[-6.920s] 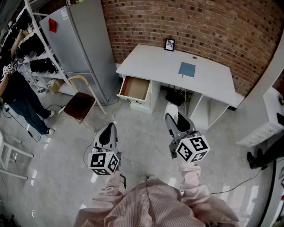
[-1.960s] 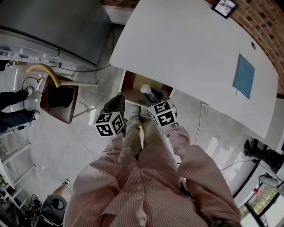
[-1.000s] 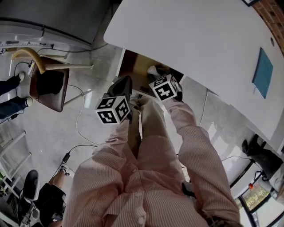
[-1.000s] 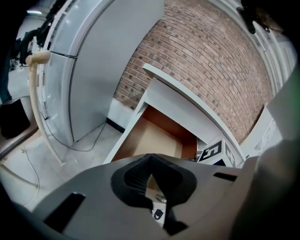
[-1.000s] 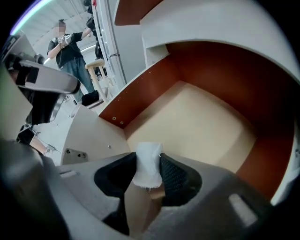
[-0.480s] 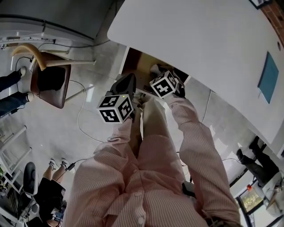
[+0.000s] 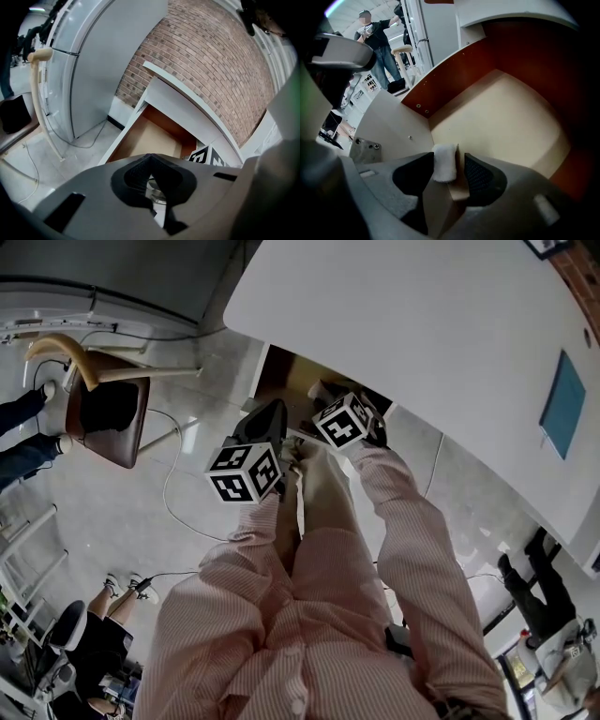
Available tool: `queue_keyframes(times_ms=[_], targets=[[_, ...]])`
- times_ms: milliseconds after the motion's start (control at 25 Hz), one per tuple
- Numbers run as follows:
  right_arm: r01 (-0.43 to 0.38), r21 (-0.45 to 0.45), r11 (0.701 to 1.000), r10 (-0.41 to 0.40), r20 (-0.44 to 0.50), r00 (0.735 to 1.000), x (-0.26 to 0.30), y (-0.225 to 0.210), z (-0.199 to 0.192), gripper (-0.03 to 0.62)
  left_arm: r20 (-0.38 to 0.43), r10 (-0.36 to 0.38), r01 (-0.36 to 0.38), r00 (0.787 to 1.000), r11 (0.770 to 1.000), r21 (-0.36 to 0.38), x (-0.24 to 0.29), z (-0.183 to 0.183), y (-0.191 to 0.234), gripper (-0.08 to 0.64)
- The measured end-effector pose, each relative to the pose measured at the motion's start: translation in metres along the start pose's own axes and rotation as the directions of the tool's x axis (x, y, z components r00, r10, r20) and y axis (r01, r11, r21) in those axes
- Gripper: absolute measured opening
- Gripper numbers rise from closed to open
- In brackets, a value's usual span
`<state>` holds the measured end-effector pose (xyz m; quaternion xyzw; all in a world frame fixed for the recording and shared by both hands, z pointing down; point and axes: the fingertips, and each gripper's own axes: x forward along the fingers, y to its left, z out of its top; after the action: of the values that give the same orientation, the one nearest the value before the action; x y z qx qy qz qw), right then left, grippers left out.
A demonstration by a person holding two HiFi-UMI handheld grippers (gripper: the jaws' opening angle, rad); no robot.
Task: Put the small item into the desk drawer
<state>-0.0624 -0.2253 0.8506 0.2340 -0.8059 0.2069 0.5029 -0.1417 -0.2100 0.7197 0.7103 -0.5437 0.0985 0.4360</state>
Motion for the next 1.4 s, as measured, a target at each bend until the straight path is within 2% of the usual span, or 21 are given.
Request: queue_keyframes(times_ms=[240,360,480,720,1240,1400], targets=[[0.010,0.031,0.999,-0.011,0.046,0.999,-0.029,0.006,0.016,0.179,-0.008,-0.004,0.004,1.000,1.000,-0.002,-0.013,0.010,-0.014,0.000],[0.016,0.019,1.000,-0.017,0.067,0.998,-0.047,0.013,0.024,0.144,-0.006,-0.005,0.005,1.000,1.000,-0.001,-0.024,0.015,-0.021,0.000],[0.036,0.014,0.999,-0.038,0.095,0.995,-0.066,0.016,0.034,0.073,-0.001,-0.009,0.009,1.000,1.000,0.004,-0.033,0.022,-0.027,0.000],[0.074,0.057,0.996,-0.083,0.171,0.982,-0.103,0.015,0.053,0.014,0.017,-0.029,0.028,0.999,0.999,0.041,-0.052,0.040,-0.035,0.000],[0.019,0.188,0.982,-0.087,0.365,0.927,-0.198,0.027,0.081,0.008,0.030,-0.098,0.093,0.995,0.984,0.154,-0.095,0.071,-0.065,0.000],[-0.011,0.235,0.972,-0.097,0.445,0.890,-0.229,0.027,0.095,0.006,0.055,-0.121,0.109,0.991,0.976,0.189,-0.106,0.088,-0.075,0.000]])
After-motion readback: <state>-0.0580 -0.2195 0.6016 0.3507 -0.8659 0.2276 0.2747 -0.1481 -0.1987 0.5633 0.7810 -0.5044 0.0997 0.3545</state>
